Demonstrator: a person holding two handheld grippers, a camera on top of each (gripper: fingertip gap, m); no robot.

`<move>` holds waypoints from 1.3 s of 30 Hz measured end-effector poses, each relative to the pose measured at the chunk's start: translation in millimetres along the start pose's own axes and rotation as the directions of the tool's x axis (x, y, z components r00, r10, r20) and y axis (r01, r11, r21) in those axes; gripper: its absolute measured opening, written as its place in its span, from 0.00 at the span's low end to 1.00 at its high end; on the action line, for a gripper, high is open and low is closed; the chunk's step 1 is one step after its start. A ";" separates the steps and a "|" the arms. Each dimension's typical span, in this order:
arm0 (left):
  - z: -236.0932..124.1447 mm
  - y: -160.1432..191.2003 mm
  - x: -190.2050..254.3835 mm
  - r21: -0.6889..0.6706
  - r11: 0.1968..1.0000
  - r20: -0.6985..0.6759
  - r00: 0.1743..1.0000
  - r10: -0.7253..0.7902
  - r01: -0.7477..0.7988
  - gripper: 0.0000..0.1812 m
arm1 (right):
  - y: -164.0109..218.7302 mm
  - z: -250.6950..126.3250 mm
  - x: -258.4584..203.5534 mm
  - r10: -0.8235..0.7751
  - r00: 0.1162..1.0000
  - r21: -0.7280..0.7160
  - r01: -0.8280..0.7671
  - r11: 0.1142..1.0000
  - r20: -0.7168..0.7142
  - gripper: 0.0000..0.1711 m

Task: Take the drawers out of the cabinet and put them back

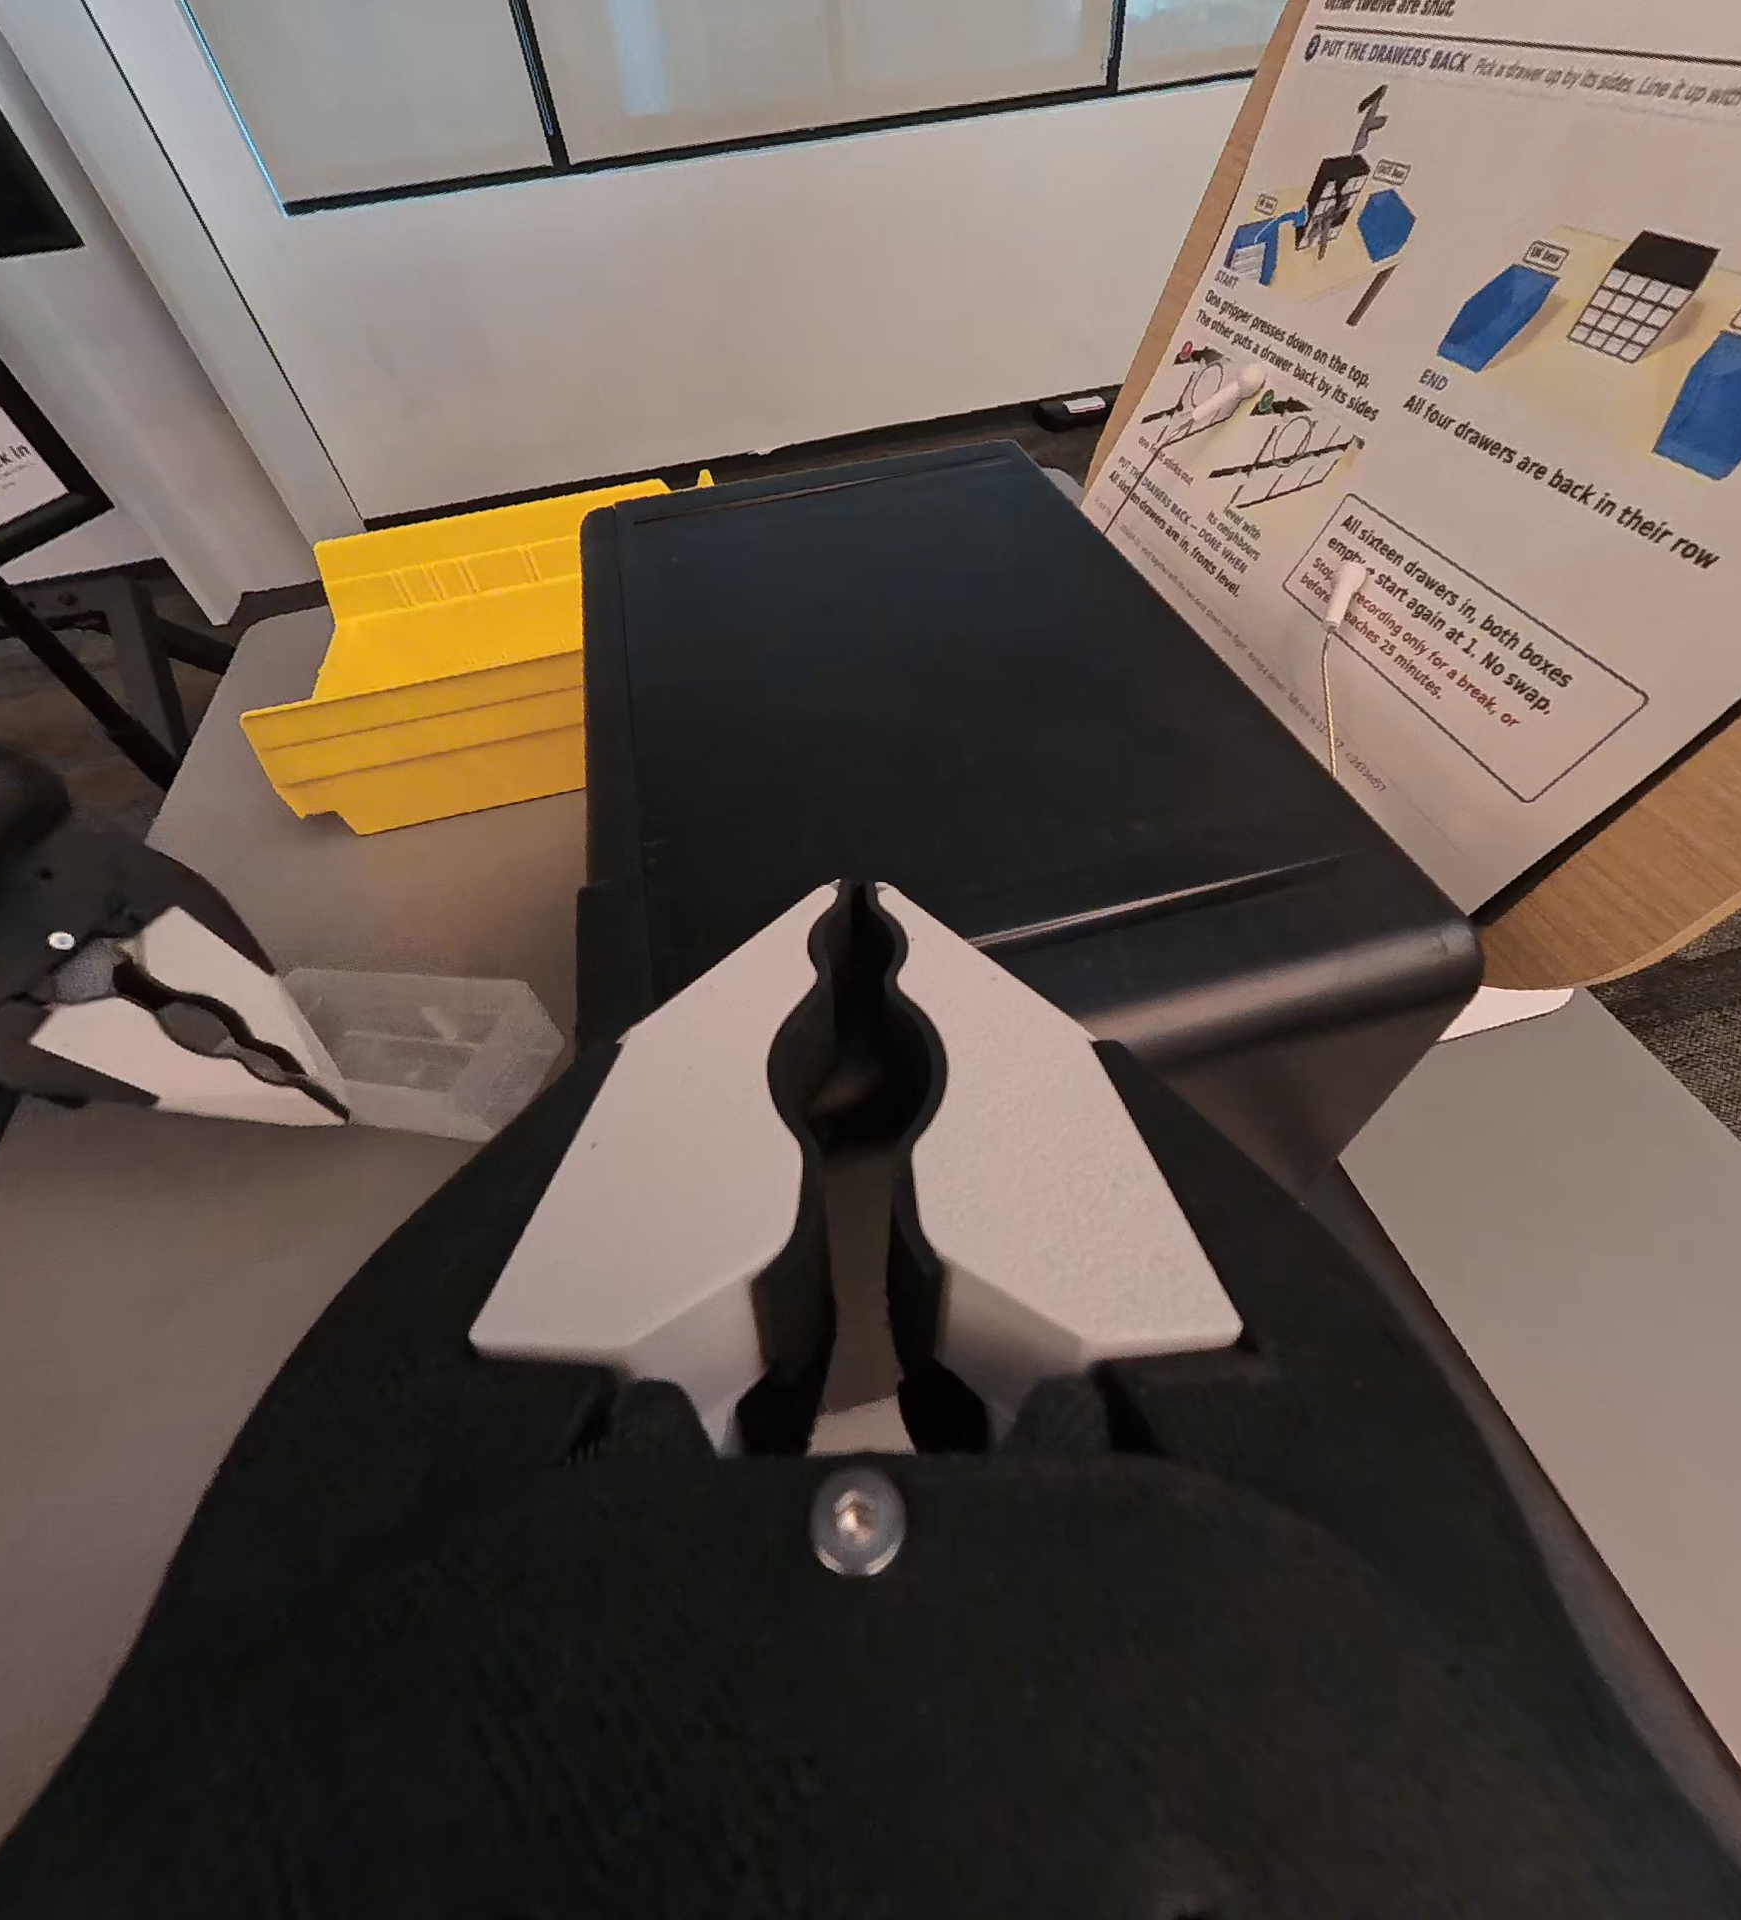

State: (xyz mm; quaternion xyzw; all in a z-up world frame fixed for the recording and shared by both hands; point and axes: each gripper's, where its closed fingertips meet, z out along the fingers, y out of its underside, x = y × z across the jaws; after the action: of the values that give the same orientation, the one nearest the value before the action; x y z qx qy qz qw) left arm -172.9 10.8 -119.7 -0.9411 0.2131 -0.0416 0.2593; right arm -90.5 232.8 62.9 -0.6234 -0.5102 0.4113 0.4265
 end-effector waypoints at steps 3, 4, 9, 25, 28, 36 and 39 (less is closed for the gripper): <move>13.4 0.5 3.1 -0.037 0.997 -0.056 0.996 -0.076 0.074 0.00 | 0.0 0.1 0.1 -0.003 1.000 -0.003 0.003 1.000 -0.003 0.00; 16.8 1.2 3.8 -0.044 0.995 -0.071 0.993 -0.097 0.094 0.00 | 0.0 0.1 0.2 -0.003 1.000 -0.003 0.003 1.000 -0.002 0.00; 24.9 3.7 9.4 -0.069 0.992 -0.104 0.989 -0.109 0.102 0.02 | -0.1 0.1 0.1 -0.002 1.000 -0.001 0.002 1.000 0.002 0.00; -6.4 -4.0 -47.6 0.084 0.993 -0.053 0.995 -0.079 0.083 0.29 | -0.2 0.3 0.1 -0.002 1.000 -0.001 0.002 1.000 -0.001 0.00; 4.8 -2.2 -35.0 0.027 0.986 -0.185 0.970 -0.156 0.163 0.24 | -0.2 0.4 0.1 0.003 1.000 0.002 -0.003 1.000 0.001 0.00; 6.0 -4.1 -7.2 0.008 0.961 -0.333 0.907 -0.258 0.276 0.32 | -0.2 0.5 0.2 -0.002 1.000 0.000 0.002 1.000 0.003 0.00; 13.9 6.7 -3.7 -0.037 0.966 -0.217 0.941 -0.259 0.257 0.46 | -0.3 0.5 0.2 -0.002 1.000 -0.001 0.002 1.000 0.001 0.00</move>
State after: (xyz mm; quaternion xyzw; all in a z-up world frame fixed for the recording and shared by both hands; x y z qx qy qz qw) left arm -176.2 13.7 -135.0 -0.9514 0.1157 -0.1783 0.2227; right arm -91.0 233.2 63.0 -0.6228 -0.5113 0.4109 0.4264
